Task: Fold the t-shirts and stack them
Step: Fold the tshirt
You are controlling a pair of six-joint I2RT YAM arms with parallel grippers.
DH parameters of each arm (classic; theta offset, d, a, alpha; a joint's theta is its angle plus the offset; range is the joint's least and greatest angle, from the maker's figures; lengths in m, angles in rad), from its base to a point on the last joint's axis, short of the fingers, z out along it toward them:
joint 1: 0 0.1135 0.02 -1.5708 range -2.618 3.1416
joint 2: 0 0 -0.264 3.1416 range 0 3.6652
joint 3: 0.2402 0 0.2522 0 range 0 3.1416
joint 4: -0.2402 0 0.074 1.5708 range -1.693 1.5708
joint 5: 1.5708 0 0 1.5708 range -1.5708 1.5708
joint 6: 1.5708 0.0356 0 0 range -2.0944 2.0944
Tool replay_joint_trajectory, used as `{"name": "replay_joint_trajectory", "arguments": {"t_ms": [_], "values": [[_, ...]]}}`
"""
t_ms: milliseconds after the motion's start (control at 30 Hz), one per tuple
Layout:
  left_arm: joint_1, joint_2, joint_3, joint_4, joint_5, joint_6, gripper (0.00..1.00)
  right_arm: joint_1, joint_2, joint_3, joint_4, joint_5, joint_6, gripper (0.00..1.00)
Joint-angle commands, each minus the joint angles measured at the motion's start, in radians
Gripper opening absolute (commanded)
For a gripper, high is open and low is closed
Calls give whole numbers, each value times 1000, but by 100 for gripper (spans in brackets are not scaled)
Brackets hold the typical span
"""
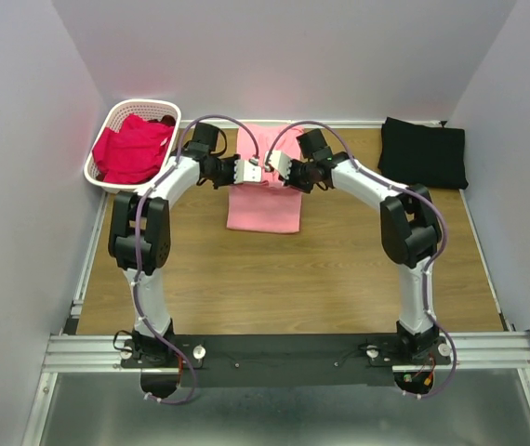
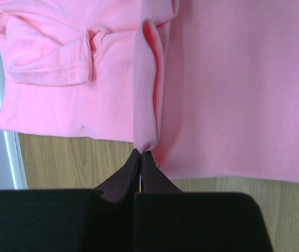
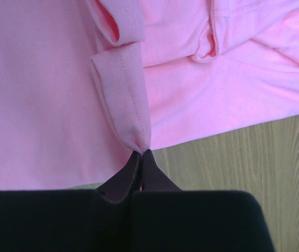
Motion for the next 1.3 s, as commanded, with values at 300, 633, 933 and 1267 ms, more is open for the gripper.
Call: {"name": "replay_joint_trajectory", "arguments": {"t_ms": [300, 633, 933, 1267], "values": [[23, 78, 70, 59, -6, -28, 0, -27, 110, 122, -4, -14, -32, 1], [35, 121, 108, 82, -9, -48, 0, -32, 161, 183, -4, -12, -38, 0], [37, 164, 142, 95, -28, -54, 0, -39, 204, 225, -4, 1, -41, 1], [66, 88, 119, 138, 3, -205, 58, -79, 162, 344, -6, 43, 132, 77]]}}
